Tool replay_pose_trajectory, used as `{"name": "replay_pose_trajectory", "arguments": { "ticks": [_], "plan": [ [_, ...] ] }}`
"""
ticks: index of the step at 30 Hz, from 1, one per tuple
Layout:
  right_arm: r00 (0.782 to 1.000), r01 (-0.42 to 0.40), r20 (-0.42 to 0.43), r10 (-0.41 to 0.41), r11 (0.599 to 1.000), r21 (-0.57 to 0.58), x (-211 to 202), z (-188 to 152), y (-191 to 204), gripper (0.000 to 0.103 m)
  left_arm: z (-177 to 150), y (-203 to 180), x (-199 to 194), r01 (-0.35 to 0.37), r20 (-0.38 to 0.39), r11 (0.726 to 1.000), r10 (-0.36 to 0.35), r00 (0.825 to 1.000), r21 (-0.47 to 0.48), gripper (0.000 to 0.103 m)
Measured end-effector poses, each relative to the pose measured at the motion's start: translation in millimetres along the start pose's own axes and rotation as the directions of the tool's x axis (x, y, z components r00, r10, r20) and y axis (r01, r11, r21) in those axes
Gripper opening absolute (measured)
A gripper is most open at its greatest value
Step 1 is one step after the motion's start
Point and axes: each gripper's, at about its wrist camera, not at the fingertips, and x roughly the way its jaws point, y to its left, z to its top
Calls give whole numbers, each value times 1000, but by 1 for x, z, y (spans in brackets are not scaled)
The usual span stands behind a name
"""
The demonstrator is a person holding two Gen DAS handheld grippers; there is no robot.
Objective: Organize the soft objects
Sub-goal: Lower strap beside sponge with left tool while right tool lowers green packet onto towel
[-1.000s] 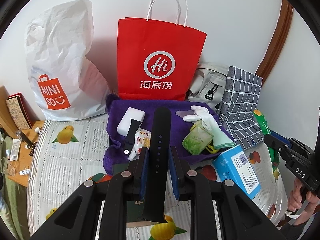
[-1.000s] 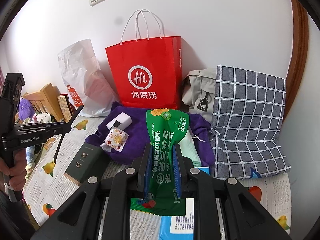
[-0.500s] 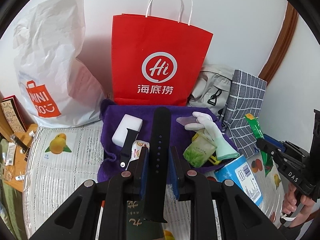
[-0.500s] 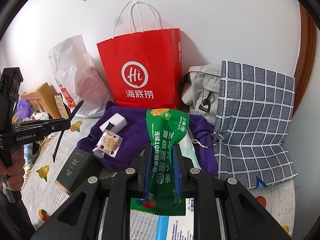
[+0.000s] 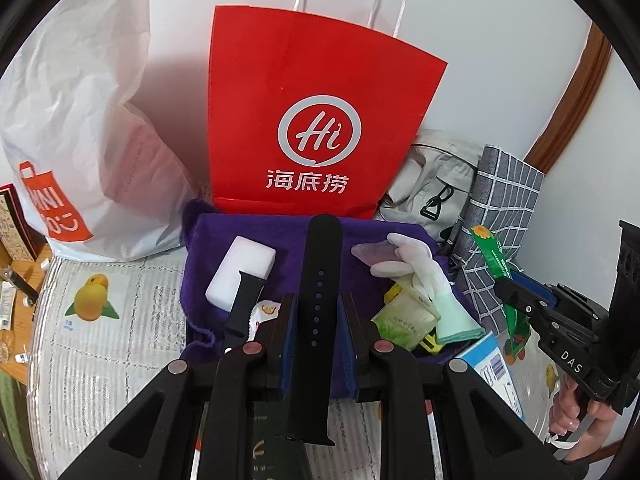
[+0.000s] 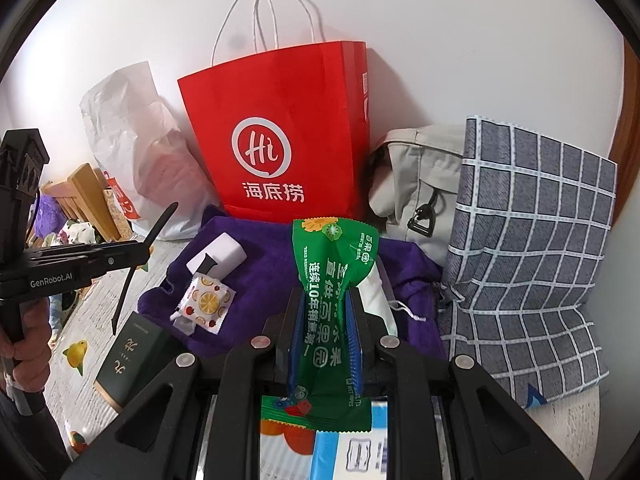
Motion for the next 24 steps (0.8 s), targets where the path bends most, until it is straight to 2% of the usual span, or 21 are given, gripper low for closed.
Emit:
{"name": "replay_pose_trajectory", "arguments": {
  "ticks": [12, 24],
  "plan": [
    [1000, 7, -23, -8, 1000, -20, 28, 15, -5, 20, 19, 9, 26, -8, -19, 1000, 8, 1000, -20, 20],
    [992, -22, -123, 20, 1000, -22, 75, 6, -20, 20, 24, 26, 68, -26, -84, 998, 22, 996, -49, 20]
  ]
}}
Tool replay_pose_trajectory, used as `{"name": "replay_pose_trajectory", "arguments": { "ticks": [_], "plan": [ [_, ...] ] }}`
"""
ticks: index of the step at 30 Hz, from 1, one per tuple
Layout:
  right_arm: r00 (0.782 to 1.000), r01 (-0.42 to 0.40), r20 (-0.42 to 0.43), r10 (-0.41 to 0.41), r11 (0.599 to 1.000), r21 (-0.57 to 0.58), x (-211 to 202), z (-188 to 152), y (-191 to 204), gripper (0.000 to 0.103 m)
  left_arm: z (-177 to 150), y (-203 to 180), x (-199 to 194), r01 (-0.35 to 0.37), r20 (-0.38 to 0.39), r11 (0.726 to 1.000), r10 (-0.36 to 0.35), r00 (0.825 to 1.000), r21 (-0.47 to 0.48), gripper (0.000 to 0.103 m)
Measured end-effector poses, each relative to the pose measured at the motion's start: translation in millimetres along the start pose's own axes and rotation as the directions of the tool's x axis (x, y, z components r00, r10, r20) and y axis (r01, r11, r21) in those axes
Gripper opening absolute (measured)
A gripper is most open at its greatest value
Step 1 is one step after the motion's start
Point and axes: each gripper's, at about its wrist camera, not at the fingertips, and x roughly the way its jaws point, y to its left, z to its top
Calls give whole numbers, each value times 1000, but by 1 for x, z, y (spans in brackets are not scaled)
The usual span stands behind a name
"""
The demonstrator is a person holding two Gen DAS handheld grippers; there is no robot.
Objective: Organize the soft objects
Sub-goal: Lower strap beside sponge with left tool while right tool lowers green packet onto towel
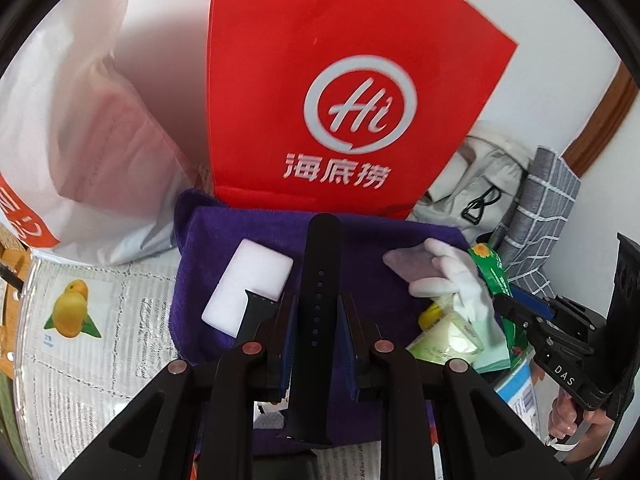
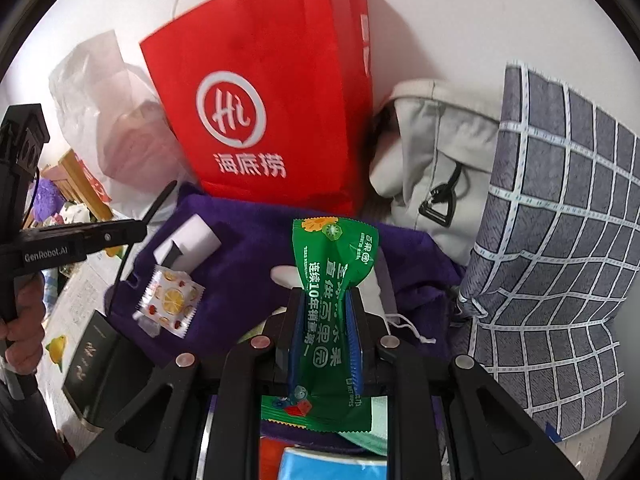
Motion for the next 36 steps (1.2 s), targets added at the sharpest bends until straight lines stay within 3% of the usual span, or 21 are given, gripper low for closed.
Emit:
{"name": "replay_pose_trajectory", "arguments": {
  "ticks": [16, 36],
  "plan": [
    [997, -25, -79, 25, 1000, -1, 32, -8, -4, 21, -4, 6, 39, 40, -68, 998, -43, 997, -40, 20],
    [996, -13, -84, 10, 1000, -29, 31, -11, -5, 28, -15, -2, 69, 10, -177, 1000, -15, 984, -28, 21]
  ]
}}
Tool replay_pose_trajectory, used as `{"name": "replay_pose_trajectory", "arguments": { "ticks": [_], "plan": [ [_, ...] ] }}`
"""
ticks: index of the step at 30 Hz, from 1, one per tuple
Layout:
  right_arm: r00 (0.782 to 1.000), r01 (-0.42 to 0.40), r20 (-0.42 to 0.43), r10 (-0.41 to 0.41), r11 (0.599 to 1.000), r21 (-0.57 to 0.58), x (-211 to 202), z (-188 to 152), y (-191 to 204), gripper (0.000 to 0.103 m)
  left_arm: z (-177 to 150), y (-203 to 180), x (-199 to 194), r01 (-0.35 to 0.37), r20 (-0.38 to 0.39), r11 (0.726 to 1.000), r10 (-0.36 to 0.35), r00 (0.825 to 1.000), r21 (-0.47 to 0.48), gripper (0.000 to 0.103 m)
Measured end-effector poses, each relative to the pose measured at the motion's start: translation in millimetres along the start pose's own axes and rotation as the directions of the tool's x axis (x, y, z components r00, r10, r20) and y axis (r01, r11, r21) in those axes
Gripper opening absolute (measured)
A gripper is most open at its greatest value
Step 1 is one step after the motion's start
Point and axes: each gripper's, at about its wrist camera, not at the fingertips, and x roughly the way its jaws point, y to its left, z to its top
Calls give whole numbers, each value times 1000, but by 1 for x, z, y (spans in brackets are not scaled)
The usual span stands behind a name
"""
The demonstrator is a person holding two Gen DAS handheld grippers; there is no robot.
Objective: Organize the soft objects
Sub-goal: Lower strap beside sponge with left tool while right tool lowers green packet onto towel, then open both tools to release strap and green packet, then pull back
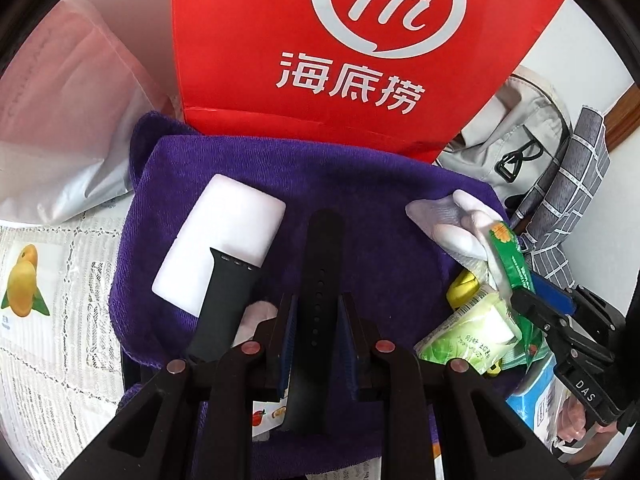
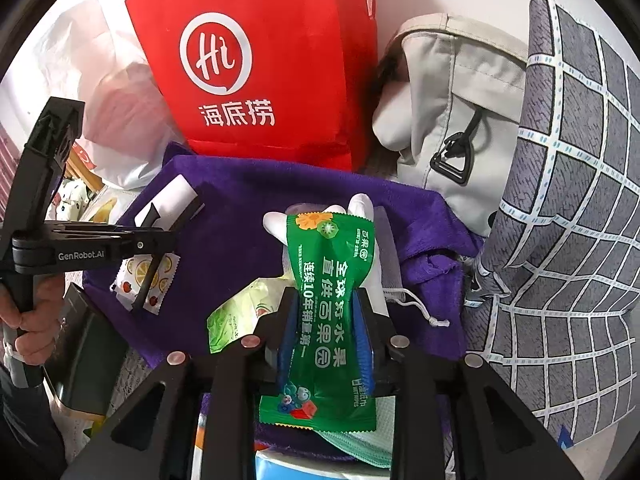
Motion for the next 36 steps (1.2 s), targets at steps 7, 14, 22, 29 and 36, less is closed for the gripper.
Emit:
{"name": "replay_pose_trajectory", "arguments": {
  "ticks": [7, 14, 22, 29, 36],
  "plan": [
    [1000, 2, 30, -2, 1000, -8, -12, 0, 6, 32, 0, -7, -3, -17, -5, 1000, 17, 1000, 9, 28],
    [998, 7, 66, -8, 1000, 9, -28, 1, 10, 45, -5, -7, -26, -28, 26, 1000, 28, 999, 8, 32],
    [995, 56, 78, -60, 996, 63, -64, -11, 14, 66, -26, -26, -66, -43, 69, 998, 40, 997, 48, 44],
    [989, 94, 104, -105, 990, 101, -105, -32, 30, 73, -60, -42, -115, -61, 132, 996, 51, 990, 72, 53],
    [985, 105, 120, -121, 985, 135, -147, -74, 47, 79, -109, -58, -161, -85, 199, 993, 66, 978, 87, 68]
  ]
}}
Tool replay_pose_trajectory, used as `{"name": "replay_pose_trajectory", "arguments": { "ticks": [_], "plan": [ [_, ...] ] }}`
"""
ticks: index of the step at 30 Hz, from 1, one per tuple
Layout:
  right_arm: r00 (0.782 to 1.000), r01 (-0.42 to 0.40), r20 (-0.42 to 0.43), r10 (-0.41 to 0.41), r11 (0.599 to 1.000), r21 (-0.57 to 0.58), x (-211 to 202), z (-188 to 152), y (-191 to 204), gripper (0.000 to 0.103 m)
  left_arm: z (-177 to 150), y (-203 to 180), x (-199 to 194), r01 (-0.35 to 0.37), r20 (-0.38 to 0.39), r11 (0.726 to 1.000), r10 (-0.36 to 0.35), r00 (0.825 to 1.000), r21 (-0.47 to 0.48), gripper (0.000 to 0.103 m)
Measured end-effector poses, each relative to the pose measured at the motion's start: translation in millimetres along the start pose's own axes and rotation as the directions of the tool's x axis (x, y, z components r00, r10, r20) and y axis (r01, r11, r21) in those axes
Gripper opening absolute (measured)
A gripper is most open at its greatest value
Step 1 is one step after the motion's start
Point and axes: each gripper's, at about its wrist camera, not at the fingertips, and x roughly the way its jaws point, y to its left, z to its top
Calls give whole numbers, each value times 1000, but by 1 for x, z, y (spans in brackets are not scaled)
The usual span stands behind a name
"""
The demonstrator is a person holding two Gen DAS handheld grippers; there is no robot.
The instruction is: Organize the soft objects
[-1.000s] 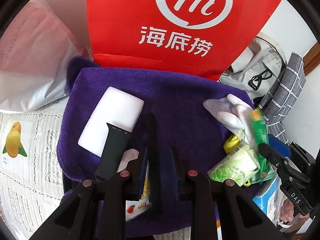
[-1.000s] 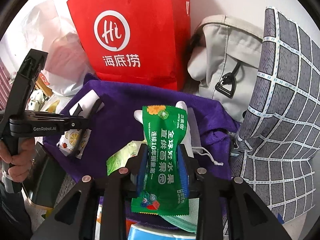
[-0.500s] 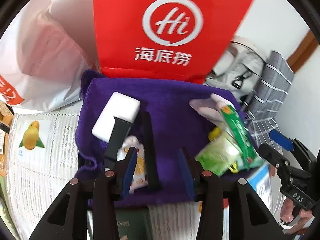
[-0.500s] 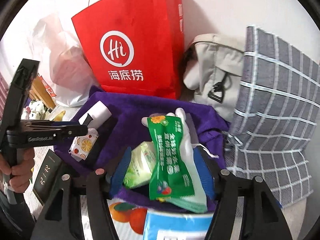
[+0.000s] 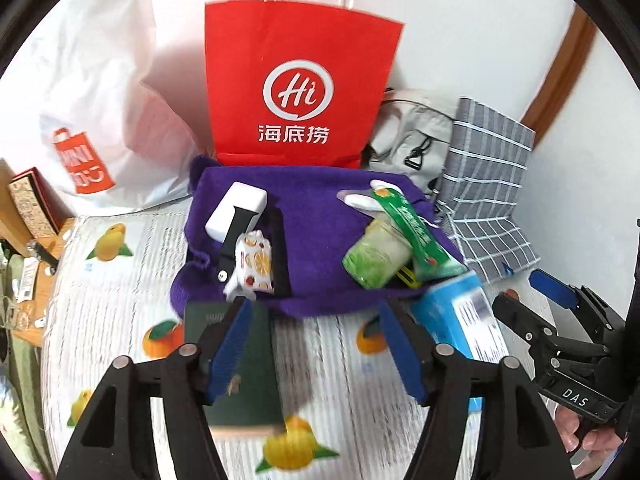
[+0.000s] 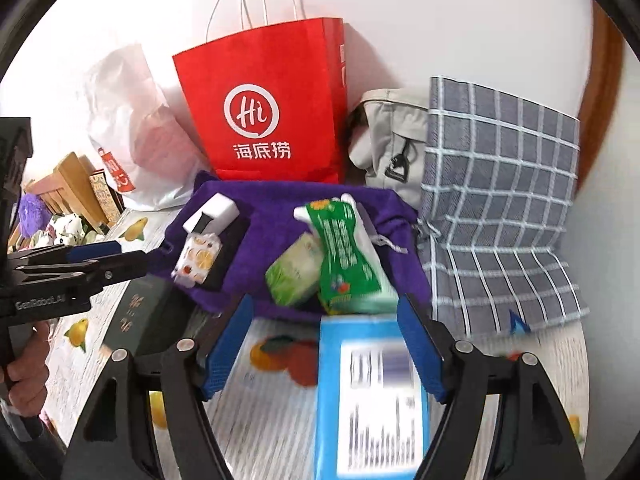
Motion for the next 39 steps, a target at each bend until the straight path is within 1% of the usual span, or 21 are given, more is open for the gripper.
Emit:
{"name": "replay_pose_trajectory", "arguments": {
  "ticks": [1, 2, 5, 6, 11, 14, 20, 22, 24, 29, 34, 36, 39],
  "plan": [
    [1000, 9, 7, -9, 1000, 4, -7, -5, 0, 83, -7, -3, -9, -8, 10, 1000, 8, 1000, 3, 70],
    [999, 28, 20, -29, 1000, 7, -17, -12, 0, 85, -15, -6, -17, -14, 20, 1000, 14, 1000, 9, 74],
    [994, 87, 60, -87, 996, -2, -40, -29, 1, 91, -35, -12, -37, -31, 41, 999, 31, 999, 12, 77],
    [992, 104, 69, -104, 995, -5, -50, -37, 2, 94, -42, -14, -44, -37, 46, 999, 36, 998, 10, 80],
    [988, 129, 87, -129, 992, 5, -82, -65, 2, 102, -74, -18, -72, -46, 75, 999, 47, 996, -17, 88],
    [987, 124, 104, -126, 992, 28, -106, -83, 2, 102, -95, -22, -91, -58, 110, 998, 60, 992, -16, 93],
    [984, 114, 131, -120, 992, 58, -146, -116, 6, 102, -128, -34, -121, -102, 138, 995, 99, 985, 15, 97],
    [982, 122, 139, -129, 991, 61, -158, -126, 9, 102, -141, -39, -133, -132, 164, 991, 126, 978, 26, 97],
    [981, 131, 139, -139, 989, 66, -167, -135, 10, 102, -151, -41, -144, -143, 189, 989, 136, 973, 27, 97],
    [980, 124, 143, -135, 989, 85, -188, -158, 13, 102, -171, -38, -164, -106, 216, 994, 108, 971, -18, 97],
    [973, 151, 167, -162, 986, 74, -208, -171, 21, 102, -187, -39, -175, -153, 243, 988, 157, 957, -37, 97],
    [972, 145, 175, -155, 987, 67, -214, -174, 24, 102, -190, -37, -180, -157, 253, 987, 164, 954, -46, 97],
    [970, 156, 180, -166, 986, 65, -220, -176, 26, 102, -192, -37, -185, -159, 265, 986, 168, 950, -53, 97]
  ]
}}
